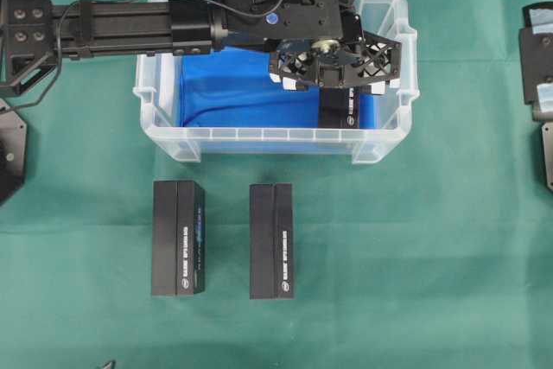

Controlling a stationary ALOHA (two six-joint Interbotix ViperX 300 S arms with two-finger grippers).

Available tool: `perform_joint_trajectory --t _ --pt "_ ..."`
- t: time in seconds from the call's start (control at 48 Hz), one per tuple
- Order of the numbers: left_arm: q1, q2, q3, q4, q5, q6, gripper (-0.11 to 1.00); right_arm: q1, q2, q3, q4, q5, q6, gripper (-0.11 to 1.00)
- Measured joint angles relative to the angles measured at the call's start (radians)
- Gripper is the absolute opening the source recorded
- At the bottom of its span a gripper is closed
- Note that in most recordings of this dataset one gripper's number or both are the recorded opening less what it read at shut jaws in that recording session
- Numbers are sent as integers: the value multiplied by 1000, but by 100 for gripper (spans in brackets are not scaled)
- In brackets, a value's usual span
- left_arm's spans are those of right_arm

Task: Take the box out of the case with the left arm.
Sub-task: 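Lift the right black box up out of the case with the left gripper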

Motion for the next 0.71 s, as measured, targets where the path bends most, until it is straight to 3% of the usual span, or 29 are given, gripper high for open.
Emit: perform_joint_trajectory --t 0.459,0.709 --pt "-3 -97 -12 -2 121 -14 63 0 0 0 0 -2 0 2" --pt "-3 -107 -132 -3 225 -12 63 0 0 0 0 -2 0 2"
